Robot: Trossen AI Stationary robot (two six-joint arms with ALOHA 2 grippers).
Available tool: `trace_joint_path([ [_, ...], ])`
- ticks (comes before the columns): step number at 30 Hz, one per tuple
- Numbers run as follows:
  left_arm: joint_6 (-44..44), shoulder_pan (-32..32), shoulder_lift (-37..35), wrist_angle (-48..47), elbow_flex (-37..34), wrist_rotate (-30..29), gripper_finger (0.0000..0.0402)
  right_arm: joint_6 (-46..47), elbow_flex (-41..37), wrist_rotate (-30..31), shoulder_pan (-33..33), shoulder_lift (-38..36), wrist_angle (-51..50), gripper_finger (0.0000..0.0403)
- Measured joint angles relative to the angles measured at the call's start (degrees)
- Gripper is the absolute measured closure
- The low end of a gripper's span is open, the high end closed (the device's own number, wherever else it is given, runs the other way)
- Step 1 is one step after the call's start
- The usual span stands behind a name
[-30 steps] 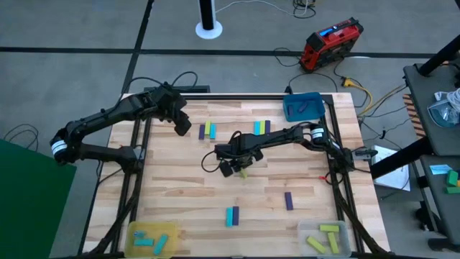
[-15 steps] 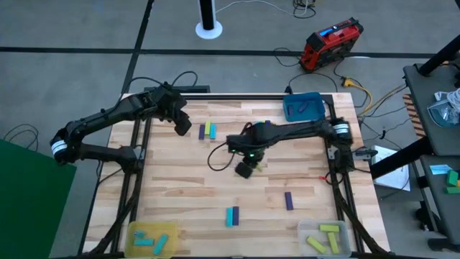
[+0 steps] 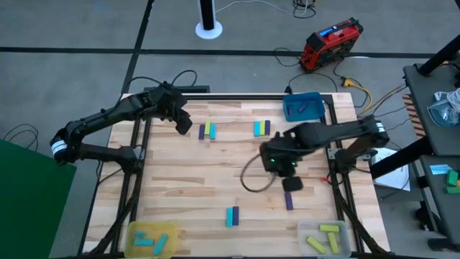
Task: Sort blocks
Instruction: Put the green block into the transparent bin
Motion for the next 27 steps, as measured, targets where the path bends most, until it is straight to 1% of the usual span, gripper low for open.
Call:
trace_joint_path([
  [5, -2.26, 0.0, 0.0, 0.01, 0.0, 0.0, 0.038, 2.0, -4.4, -0.07, 6.27, -3.81, -0.24, 0.0354],
  [11, -3.84, 0.01, 0.0, 0.04, 0.0, 0.0, 0.038, 9.94, -12.11, 0.0, 15.76, -8.3, 1.8, 0.0354],
  [13, -4.01, 0.0, 0.0, 0.09, 0.0, -0.01, 0.038, 13.87, -14.83, -0.03, 19.34, -9.78, 4.2, 0.0354],
  [19, -4.01, 0.0, 0.0, 0.24, 0.0, 0.01, 0.038, 25.9, -24.04, 0.01, 29.69, -13.25, 15.6, 0.0354],
  [23, -4.03, 0.0, 0.0, 0.22, 0.0, -0.01, 0.038, 31.9, -29.6, 0.02, 35.66, -13.23, 23.52, 0.0354],
  [27, -4.49, 0.02, 0.0, 0.25, 0.0, 0.0, 0.038, 35.52, -33.99, 0.37, 40.15, -11.45, 30.22, 0.0354],
])
